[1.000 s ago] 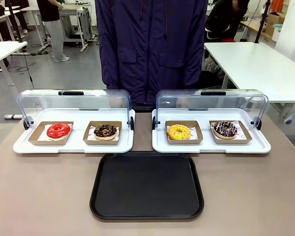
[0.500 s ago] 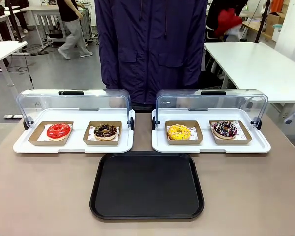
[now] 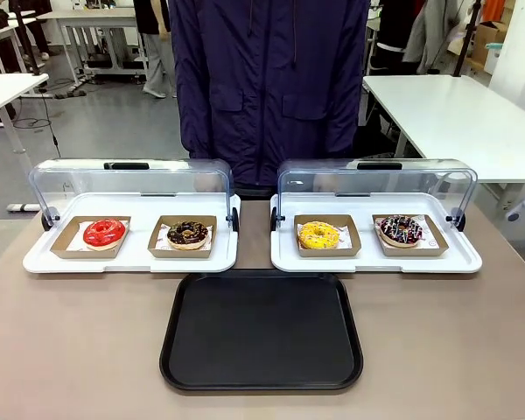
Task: Move the fourth donut from the left to the tray.
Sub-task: Pick up the Paper togo box containing the Donut indicated by the person and place it on the Handle tray.
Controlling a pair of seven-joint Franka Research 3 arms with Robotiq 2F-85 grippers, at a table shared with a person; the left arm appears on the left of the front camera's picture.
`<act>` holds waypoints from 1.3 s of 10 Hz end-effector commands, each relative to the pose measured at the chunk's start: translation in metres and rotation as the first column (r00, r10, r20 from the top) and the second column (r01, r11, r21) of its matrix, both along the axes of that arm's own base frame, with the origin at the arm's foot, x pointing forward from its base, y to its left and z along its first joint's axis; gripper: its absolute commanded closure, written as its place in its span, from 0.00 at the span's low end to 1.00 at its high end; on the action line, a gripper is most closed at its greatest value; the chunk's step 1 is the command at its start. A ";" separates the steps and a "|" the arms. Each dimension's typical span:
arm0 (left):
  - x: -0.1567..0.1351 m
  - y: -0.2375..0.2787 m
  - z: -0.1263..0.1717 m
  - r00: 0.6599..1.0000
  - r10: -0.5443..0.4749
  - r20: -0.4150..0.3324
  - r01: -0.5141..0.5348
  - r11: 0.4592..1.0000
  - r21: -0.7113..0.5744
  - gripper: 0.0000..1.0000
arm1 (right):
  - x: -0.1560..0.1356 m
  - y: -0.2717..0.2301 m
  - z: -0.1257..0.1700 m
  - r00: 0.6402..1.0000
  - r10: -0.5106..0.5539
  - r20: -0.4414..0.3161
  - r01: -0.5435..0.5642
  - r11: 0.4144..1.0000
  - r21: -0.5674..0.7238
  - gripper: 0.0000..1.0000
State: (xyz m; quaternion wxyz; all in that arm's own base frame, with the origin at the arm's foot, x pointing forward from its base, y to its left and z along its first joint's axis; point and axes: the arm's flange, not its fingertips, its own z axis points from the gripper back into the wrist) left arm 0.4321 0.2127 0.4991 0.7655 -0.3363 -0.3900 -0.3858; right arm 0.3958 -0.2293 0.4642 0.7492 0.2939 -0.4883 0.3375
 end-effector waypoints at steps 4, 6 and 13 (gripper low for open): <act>-0.001 0.001 0.003 1.000 -0.014 -0.004 0.014 1.000 0.006 0.00 | 0.000 0.001 0.002 1.000 0.006 0.008 -0.006 1.000 0.003 0.00; -0.001 0.001 0.003 1.000 -0.014 -0.004 0.014 1.000 0.006 0.00 | 0.000 0.001 0.002 1.000 0.006 0.008 -0.006 1.000 0.003 0.00; -0.001 0.001 0.003 1.000 -0.014 -0.004 0.014 1.000 0.006 0.00 | 0.000 0.001 0.002 1.000 0.006 0.008 -0.006 1.000 0.003 0.00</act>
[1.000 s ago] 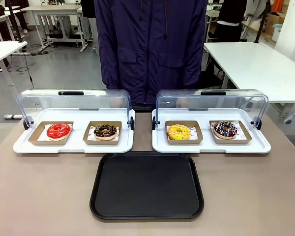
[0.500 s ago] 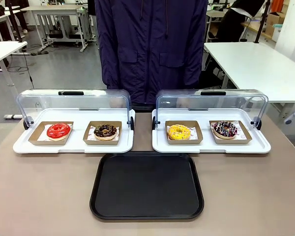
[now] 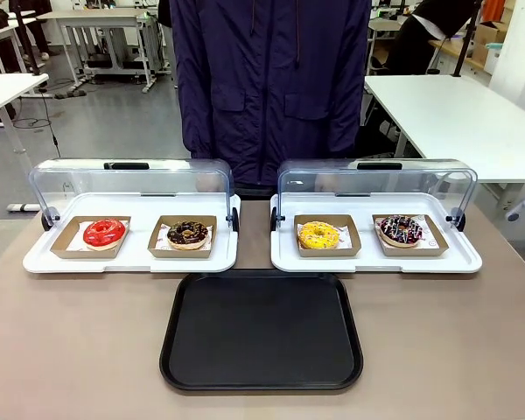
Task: Move the fourth donut from the left to the tray.
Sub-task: Pick up the Paper togo box containing the Donut indicated by the person and place it on the Handle tray.
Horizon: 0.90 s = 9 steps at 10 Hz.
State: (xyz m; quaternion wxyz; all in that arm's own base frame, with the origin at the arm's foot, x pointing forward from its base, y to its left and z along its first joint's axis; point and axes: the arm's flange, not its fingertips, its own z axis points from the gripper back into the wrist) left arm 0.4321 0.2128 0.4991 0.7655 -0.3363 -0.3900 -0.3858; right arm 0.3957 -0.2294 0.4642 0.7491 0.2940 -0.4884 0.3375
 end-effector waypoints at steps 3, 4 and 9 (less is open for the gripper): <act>-0.001 0.001 0.003 1.000 -0.014 -0.004 0.014 1.000 0.006 0.00 | 0.000 0.001 0.002 1.000 0.006 0.008 -0.006 1.000 0.003 0.00; -0.001 0.001 0.003 1.000 -0.014 -0.004 0.014 1.000 0.006 0.00 | 0.000 0.001 0.002 1.000 0.006 0.008 -0.006 1.000 0.003 0.00; -0.001 0.001 0.003 1.000 -0.014 -0.004 0.014 1.000 0.006 0.00 | 0.000 0.001 0.002 1.000 0.006 0.008 -0.006 1.000 0.003 0.00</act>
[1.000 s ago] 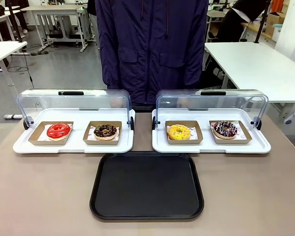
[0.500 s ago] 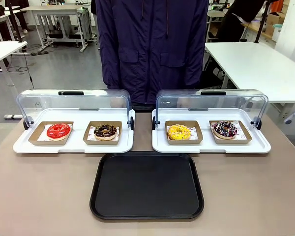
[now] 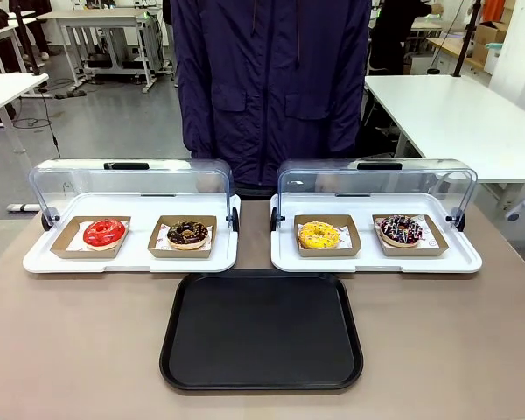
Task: Move the fourth donut from the left to the tray.
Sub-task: Pick up the Paper togo box containing the Donut indicated by the person and place it on the Handle tray.
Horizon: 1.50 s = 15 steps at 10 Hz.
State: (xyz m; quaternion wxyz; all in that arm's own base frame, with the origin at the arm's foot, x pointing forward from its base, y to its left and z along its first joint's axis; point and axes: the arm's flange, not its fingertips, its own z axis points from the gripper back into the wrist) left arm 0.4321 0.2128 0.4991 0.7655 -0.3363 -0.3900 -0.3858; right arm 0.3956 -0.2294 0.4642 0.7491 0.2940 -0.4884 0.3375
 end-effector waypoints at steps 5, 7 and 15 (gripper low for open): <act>-0.001 0.001 0.003 1.000 -0.014 -0.004 0.014 1.000 0.006 0.00 | 0.000 0.001 0.002 1.000 0.006 0.008 -0.006 1.000 0.003 0.00; -0.001 0.001 0.003 1.000 -0.014 -0.004 0.014 1.000 0.006 0.00 | 0.000 0.001 0.002 1.000 0.006 0.008 -0.006 1.000 0.003 0.00; -0.001 0.001 0.003 1.000 -0.014 -0.004 0.014 1.000 0.006 0.00 | 0.000 0.001 0.002 1.000 0.006 0.008 -0.006 1.000 0.003 0.00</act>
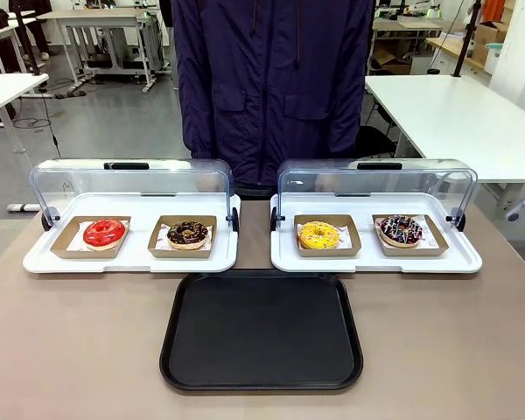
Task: Move the fourth donut from the left to the tray.
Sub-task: Pick up the Paper togo box containing the Donut indicated by the person and place it on the Handle tray.
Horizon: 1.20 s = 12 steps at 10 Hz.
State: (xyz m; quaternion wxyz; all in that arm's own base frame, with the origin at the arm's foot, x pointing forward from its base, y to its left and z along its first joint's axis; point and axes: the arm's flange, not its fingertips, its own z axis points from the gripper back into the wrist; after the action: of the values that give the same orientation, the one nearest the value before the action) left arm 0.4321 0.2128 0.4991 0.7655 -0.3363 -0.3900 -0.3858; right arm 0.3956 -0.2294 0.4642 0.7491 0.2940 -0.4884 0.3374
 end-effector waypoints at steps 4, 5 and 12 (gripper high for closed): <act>-0.001 0.001 0.003 1.000 -0.014 -0.004 0.014 1.000 0.006 0.00 | 0.000 0.001 0.002 1.000 0.006 0.008 -0.006 1.000 0.003 0.00; -0.001 0.001 0.003 1.000 -0.014 -0.004 0.014 1.000 0.006 0.00 | 0.000 0.001 0.002 1.000 0.006 0.008 -0.006 1.000 0.003 0.00; -0.001 0.001 0.003 1.000 -0.014 -0.004 0.014 1.000 0.006 0.00 | 0.000 0.001 0.002 1.000 0.006 0.008 -0.006 1.000 0.003 0.00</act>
State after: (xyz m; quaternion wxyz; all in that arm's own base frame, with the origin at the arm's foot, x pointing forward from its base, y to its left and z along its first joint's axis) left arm 0.4321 0.2128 0.4991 0.7655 -0.3363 -0.3900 -0.3858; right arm 0.3956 -0.2294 0.4642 0.7491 0.2940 -0.4884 0.3374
